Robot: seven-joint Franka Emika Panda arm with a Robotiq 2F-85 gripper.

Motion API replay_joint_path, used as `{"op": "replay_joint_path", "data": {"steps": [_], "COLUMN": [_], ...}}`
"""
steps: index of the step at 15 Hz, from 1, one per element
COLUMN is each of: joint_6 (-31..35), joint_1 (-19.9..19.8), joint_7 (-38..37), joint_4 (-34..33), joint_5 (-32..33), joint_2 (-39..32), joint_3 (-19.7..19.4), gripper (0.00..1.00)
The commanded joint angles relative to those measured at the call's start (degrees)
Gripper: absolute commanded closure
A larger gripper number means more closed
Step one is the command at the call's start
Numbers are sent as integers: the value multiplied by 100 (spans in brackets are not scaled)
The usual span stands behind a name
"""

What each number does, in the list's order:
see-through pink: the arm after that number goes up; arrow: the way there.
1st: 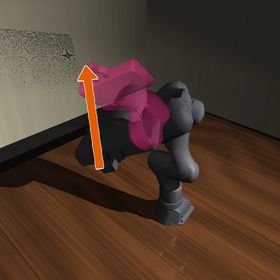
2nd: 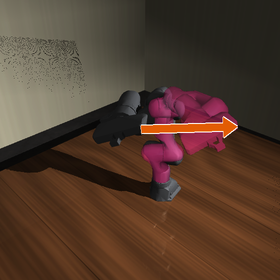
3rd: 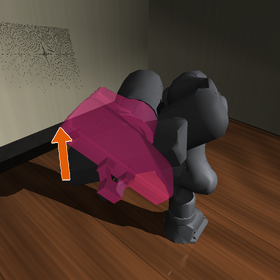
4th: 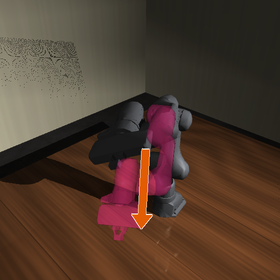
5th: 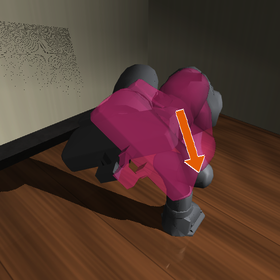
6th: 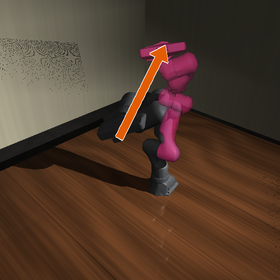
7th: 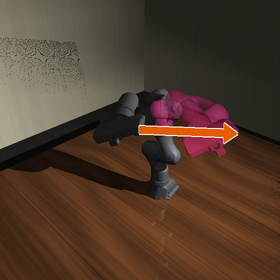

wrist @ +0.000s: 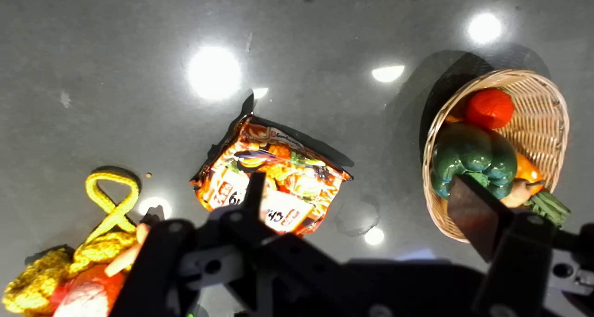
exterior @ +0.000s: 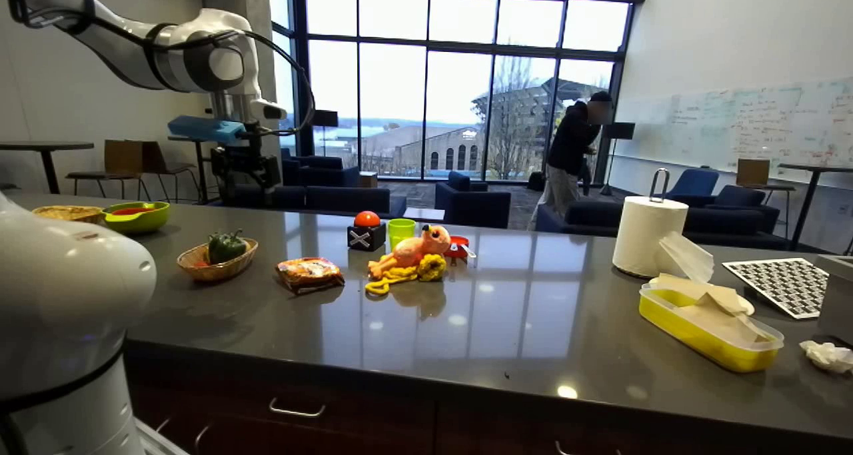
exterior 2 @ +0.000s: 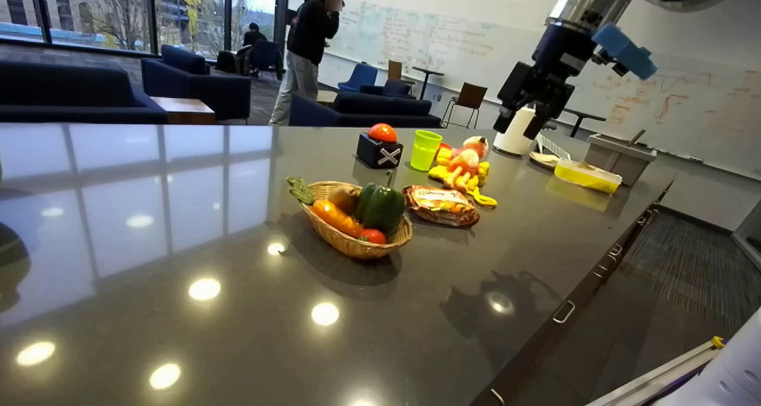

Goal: Move the brown packet to the right

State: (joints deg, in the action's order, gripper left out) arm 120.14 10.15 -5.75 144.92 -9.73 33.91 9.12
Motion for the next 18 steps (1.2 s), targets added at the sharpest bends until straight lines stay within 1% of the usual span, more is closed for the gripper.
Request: {"op": "replay_joint_path", "data": {"steps": [1,2,6,9,12,18], "joint_6": [-5,63,301,732,1128,1964], "joint_1": [-22,-64,-192,-288,-337,-546], "joint_7": [5,-6,220,258,276,-137], "joint_4": [-50,-74,-182,-146,-74,141], "joint_5": [45,113,240,269,158,169], "joint_2": [-70,-145,-715,-1066,-1393,-1928], "joint_3": [8,23,-131,-199,-305,-363], "gripper": [0,0,0,0,0,0]}}
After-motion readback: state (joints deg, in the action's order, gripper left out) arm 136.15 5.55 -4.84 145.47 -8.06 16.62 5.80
